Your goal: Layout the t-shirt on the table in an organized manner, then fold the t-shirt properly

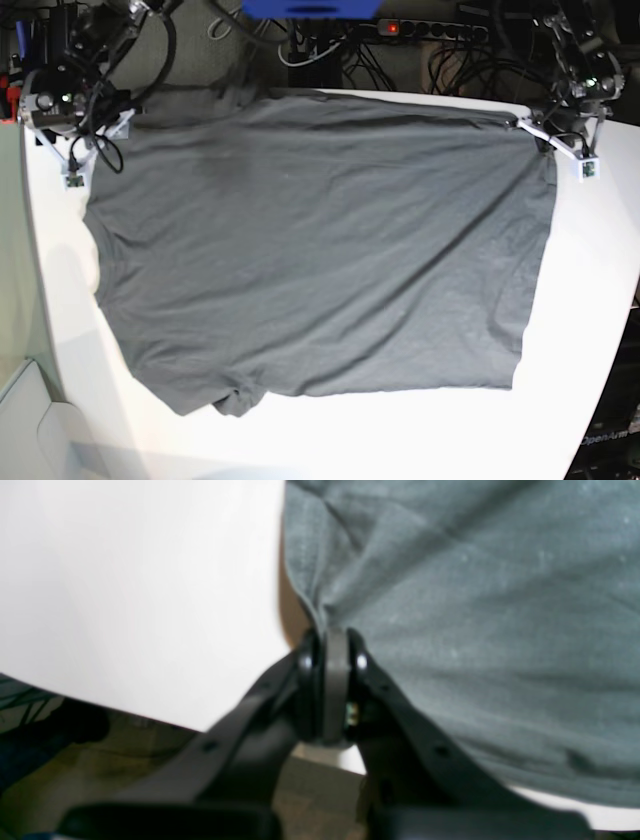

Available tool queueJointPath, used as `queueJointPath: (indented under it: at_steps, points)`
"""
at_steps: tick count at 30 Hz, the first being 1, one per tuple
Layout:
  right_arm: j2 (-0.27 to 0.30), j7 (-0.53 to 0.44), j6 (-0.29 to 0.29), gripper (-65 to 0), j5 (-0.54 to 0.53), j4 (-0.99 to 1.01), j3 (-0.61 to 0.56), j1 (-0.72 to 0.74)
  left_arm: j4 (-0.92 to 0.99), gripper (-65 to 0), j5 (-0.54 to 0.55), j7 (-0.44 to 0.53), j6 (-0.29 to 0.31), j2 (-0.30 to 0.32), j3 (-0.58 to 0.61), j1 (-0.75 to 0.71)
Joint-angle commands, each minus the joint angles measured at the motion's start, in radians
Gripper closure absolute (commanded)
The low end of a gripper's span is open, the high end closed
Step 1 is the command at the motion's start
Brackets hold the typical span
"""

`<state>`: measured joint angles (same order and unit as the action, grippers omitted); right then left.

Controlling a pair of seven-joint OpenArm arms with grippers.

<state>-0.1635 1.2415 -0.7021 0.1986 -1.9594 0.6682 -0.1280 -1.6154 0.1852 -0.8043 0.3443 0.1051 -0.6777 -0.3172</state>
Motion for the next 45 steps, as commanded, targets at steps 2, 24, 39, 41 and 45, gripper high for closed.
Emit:
queueJointPath:
  at_steps: [2,24,39,41,45]
  points:
    - [0.006,-0.006,0.004,-42.9,-0.006,-0.016,0.000,0.004,-0.012,-0.3,-0.003,0.001,-0.001,0.012,-0.003,0.006]
    - [0.006,-0.006,0.004,-42.5,-0.133,0.113,0.000,-0.020,-0.019,-0.2,-0.005,0.001,-0.001,0.012,-0.003,0.006]
    - [0.006,-0.003,0.004,-11.4,-0.144,0.162,-0.006,-0.019,-0.023,-0.2,-0.005,0.001,-0.003,0.012,-0.007,0.003]
    - [0.006,-0.003,0.004,-1.9,-0.144,0.162,-0.006,-0.017,-0.023,-0.2,-0.005,0.001,-0.003,0.012,-0.009,0.003]
    - [0.006,-0.001,0.004,0.0,-0.144,0.153,-0.006,-0.015,-0.030,-0.2,-0.005,0.001,-0.003,0.012,-0.009,0.005]
